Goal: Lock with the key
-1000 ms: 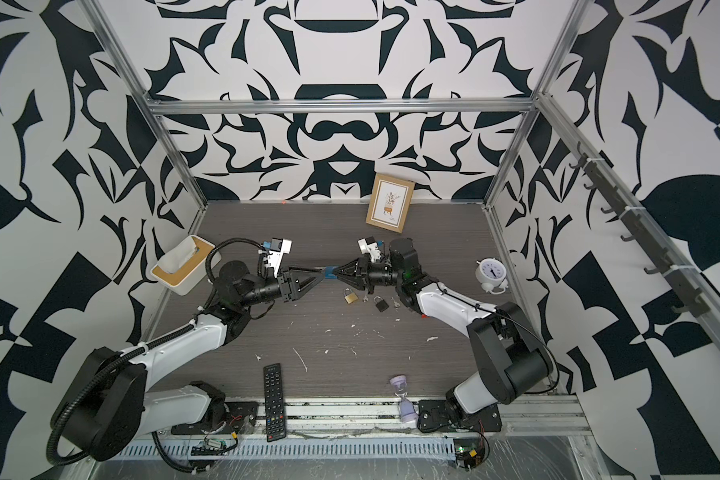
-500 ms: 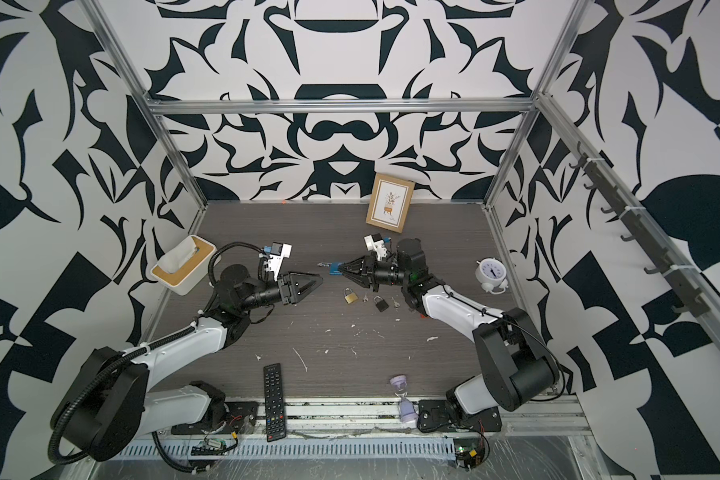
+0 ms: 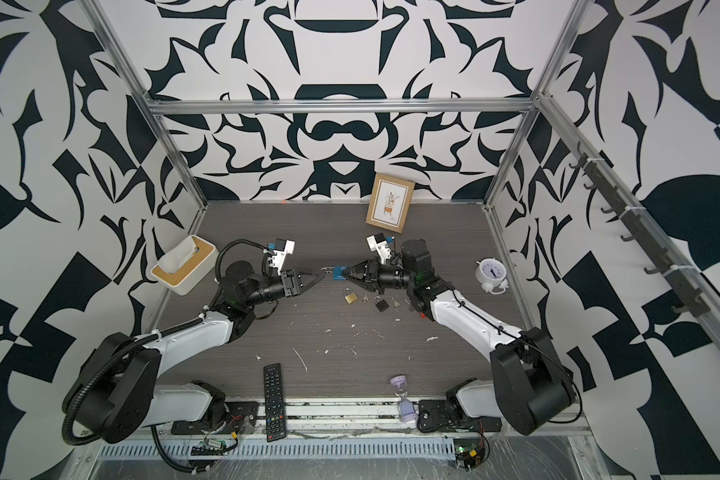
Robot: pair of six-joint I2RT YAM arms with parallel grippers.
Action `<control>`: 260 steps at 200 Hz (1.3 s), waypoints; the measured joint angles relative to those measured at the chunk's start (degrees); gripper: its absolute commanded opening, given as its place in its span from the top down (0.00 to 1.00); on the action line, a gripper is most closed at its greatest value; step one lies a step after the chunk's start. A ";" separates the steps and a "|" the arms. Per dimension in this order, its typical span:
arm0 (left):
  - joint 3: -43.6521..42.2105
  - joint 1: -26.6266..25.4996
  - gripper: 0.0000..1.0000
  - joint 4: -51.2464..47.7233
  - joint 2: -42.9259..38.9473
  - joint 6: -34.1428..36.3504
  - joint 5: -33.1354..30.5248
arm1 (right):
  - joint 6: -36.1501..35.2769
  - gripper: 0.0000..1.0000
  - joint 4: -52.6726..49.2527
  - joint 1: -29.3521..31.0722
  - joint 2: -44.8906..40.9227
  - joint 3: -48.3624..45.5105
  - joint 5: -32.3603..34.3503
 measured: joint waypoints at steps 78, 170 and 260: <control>0.90 0.17 0.55 0.63 0.02 -2.51 0.55 | -3.93 1.00 -3.30 0.00 -0.94 0.00 0.28; 0.92 0.11 0.66 2.36 2.23 -3.98 2.73 | -4.37 1.00 -2.91 0.00 -0.92 0.04 0.74; 1.05 0.00 0.29 6.95 3.04 -5.64 4.42 | -5.18 1.00 -3.43 0.00 -0.87 0.04 1.53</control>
